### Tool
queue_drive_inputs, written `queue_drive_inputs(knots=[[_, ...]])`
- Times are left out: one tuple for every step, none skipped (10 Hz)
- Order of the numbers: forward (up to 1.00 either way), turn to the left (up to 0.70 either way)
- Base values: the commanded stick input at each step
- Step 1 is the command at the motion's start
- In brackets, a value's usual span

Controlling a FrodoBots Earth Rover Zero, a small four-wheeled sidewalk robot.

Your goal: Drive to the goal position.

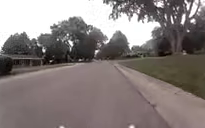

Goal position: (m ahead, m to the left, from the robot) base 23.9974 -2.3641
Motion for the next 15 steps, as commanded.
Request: queue_drive_inputs(knots=[[1.0, 0.0], [1.0, 0.0], [1.0, 0.0], [1.0, 0.0], [1.0, 0.0], [1.0, 0.0], [1.0, -0.04], [1.0, -0.21], [1.0, -0.06], [1.0, 0.0], [1.0, 0.0], [1.0, 0.0], [1.0, 0.0], [1.0, -0.14], [1.0, -0.28]])
